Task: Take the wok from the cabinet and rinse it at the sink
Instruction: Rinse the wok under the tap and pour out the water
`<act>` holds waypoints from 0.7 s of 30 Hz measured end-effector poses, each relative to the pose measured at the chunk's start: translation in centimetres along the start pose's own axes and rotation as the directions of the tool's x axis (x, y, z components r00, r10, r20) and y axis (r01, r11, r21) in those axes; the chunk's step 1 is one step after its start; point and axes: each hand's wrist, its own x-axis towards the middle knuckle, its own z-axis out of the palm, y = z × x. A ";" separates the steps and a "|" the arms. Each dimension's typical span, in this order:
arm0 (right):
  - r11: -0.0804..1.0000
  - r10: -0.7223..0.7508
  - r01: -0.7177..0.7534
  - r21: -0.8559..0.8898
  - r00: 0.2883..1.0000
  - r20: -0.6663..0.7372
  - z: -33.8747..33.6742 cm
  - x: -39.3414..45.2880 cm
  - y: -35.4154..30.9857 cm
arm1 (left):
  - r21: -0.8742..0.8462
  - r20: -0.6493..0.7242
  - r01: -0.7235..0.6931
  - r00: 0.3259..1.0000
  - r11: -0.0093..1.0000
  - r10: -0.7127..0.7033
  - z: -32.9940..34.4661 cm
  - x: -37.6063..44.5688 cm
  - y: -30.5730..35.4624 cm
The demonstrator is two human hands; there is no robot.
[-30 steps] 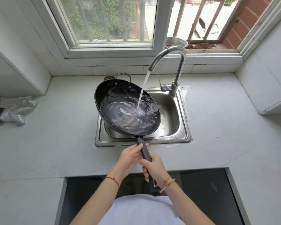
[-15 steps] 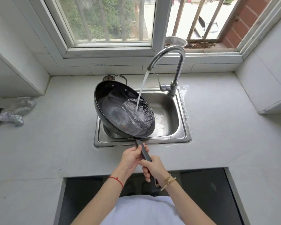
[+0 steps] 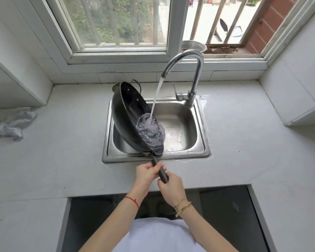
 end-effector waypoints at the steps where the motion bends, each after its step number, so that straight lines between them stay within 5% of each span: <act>1: 0.999 0.009 -0.009 0.038 1.000 0.008 0.0 0.0 0.0 | 0.029 -0.004 -0.011 1.000 1.000 0.011 0.0 0.0 0.1; 15: 0.893 0.027 -0.112 0.436 0.980 0.196 0.7 0.5 -1.3 | 0.213 -0.098 -0.151 0.980 0.965 0.175 -0.6 -0.5 2.1; 21: 0.841 0.044 -0.175 0.512 0.966 0.256 0.9 0.7 -1.6 | -0.033 -0.012 -0.043 0.999 0.999 0.042 -1.5 -0.3 1.7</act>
